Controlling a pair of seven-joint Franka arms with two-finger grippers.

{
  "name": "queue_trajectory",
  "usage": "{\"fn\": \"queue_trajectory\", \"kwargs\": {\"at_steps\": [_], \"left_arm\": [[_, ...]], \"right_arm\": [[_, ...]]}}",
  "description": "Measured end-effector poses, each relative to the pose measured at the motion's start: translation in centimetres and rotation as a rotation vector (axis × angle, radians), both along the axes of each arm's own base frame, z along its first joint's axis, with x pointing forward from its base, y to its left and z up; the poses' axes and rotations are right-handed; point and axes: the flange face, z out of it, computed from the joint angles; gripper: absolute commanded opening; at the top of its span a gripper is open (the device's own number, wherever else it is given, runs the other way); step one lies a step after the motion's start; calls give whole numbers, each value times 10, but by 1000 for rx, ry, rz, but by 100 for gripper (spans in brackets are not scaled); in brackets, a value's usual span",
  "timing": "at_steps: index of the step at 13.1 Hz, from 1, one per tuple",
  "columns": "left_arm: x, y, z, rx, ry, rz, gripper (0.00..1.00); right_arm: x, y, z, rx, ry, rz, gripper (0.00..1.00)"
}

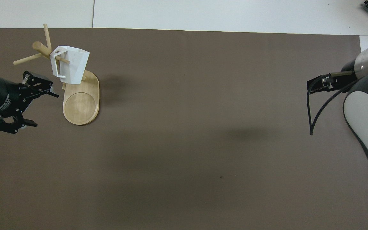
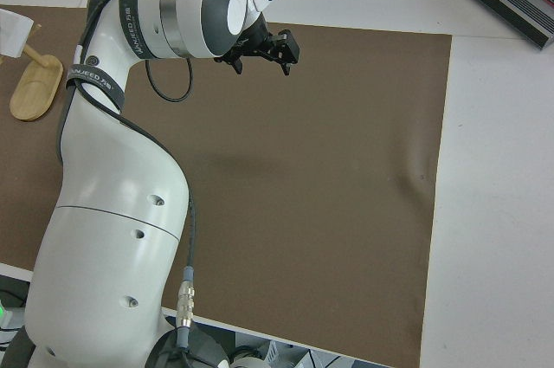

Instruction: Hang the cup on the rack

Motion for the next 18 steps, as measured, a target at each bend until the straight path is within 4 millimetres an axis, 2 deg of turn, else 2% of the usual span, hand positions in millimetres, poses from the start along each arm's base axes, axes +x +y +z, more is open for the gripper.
{"fn": "queue_trajectory", "kwargs": {"at_steps": [3,7,13,18], "left_arm": [[-4,5,8,49,-10,-308,100],[-5,9,14,55,-44,-578,100],[-5,12,36,82,-73,-754,100],[-7,16,44,95,-73,-827,100]], "right_arm": [[0,0,0,0,0,0,100],[0,0,0,0,0,0,100],[-4,1,9,-1,-14,1,100],[-9,1,18,-2,-22,1,100]]}}
